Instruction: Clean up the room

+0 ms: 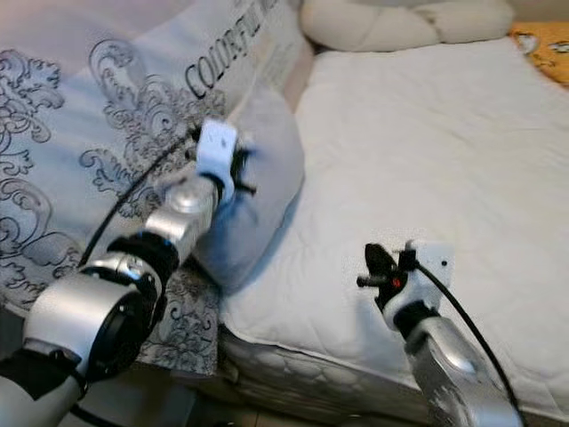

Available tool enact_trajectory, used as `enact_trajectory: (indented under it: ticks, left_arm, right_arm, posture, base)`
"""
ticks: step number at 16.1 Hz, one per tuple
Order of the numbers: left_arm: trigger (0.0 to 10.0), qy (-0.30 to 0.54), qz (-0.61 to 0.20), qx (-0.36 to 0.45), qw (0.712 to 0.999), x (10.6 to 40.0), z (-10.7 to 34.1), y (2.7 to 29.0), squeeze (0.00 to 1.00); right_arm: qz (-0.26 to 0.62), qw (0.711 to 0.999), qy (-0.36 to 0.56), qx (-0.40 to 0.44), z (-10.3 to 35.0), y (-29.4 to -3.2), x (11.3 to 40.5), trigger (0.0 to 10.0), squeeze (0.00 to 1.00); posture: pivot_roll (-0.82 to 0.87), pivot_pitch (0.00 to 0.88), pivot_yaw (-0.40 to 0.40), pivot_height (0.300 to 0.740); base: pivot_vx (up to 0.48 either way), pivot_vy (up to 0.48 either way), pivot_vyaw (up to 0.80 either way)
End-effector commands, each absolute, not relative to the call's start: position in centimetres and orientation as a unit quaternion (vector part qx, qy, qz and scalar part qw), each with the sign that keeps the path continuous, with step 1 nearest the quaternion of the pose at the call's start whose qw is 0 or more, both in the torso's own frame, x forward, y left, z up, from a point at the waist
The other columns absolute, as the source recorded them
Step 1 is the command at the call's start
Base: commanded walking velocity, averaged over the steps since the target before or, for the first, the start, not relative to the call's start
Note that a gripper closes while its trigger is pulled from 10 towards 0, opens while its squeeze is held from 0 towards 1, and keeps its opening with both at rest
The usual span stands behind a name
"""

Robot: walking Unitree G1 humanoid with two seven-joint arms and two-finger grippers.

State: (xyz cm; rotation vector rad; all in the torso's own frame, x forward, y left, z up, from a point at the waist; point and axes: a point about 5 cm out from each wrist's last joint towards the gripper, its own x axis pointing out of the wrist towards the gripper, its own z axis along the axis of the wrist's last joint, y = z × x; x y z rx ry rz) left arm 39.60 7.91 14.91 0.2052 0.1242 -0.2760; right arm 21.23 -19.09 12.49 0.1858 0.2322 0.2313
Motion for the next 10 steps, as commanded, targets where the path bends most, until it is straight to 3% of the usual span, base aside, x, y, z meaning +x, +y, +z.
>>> enact_trajectory:
  ticks: [1, 3, 4, 5, 7, 8, 9, 10]
  left_arm:
    - [10.0, 0.089, -0.120, 0.123, 0.981, 39.4, 13.5, 9.8, 0.00]
    - [10.0, 0.101, -0.109, 0.141, 0.979, 39.2, 13.0, 11.1, 0.00]
    - [10.0, 0.102, -0.094, 0.149, 0.979, 39.4, 13.1, 12.7, 1.00]
    - [10.0, 0.097, -0.088, 0.152, 0.980, 39.5, 13.5, 13.7, 1.00]
    - [10.0, 0.085, -0.094, 0.153, 0.980, 39.7, 14.2, 14.7, 1.00]
    - [10.0, 0.078, -0.100, 0.153, 0.980, 39.8, 14.5, 15.3, 1.00]
    - [10.0, 0.072, -0.106, 0.155, 0.980, 39.8, 14.8, 15.5, 1.00]
    - [10.0, 0.061, -0.117, 0.157, 0.979, 39.9, 15.2, 15.7, 1.00]
  right_arm:
    - [0.161, 0.977, 0.103, 0.097, 13.4, -18.4, 20.7, 10.0, 0.00]
    - [0.200, 0.969, 0.087, 0.113, 14.4, -18.7, 19.9, 10.0, 0.00]
    - [0.241, 0.960, 0.063, 0.130, 15.6, -18.8, 19.4, 10.0, 0.00]
    - [0.264, 0.954, 0.052, 0.132, 16.1, -19.0, 19.2, 10.0, 0.06]
    - [0.277, 0.951, 0.048, 0.126, 16.4, -19.5, 19.4, 10.0, 0.30]
    - [0.273, 0.954, 0.047, 0.119, 16.4, -19.8, 19.8, 10.0, 0.36]
    - [0.273, 0.954, 0.048, 0.118, 16.4, -19.9, 19.9, 10.0, 0.07]
    - [0.270, 0.954, 0.047, 0.118, 16.4, -20.0, 20.2, 10.0, 0.00]
  posture:
    - [-0.37, 0.000, 0.195, 0.740]
    - [-0.37, 0.000, 0.188, 0.740]
    - [-0.35, 0.000, 0.180, 0.740]
    - [-0.34, 0.000, 0.173, 0.740]
    - [-0.32, 0.000, 0.164, 0.740]
    - [-0.31, 0.000, 0.153, 0.740]
    - [-0.30, 0.000, 0.149, 0.740]
    - [-0.28, 0.000, 0.140, 0.740]
  base:
    - [0.000, 0.000, 0.00]
    - [0.000, 0.000, 0.00]
    - [0.000, 0.000, 0.00]
    - [0.000, 0.000, 0.00]
    - [0.000, 0.000, 0.00]
    - [0.000, 0.000, 0.00]
    - [0.000, 0.000, 0.00]
    - [0.000, 0.000, 0.00]
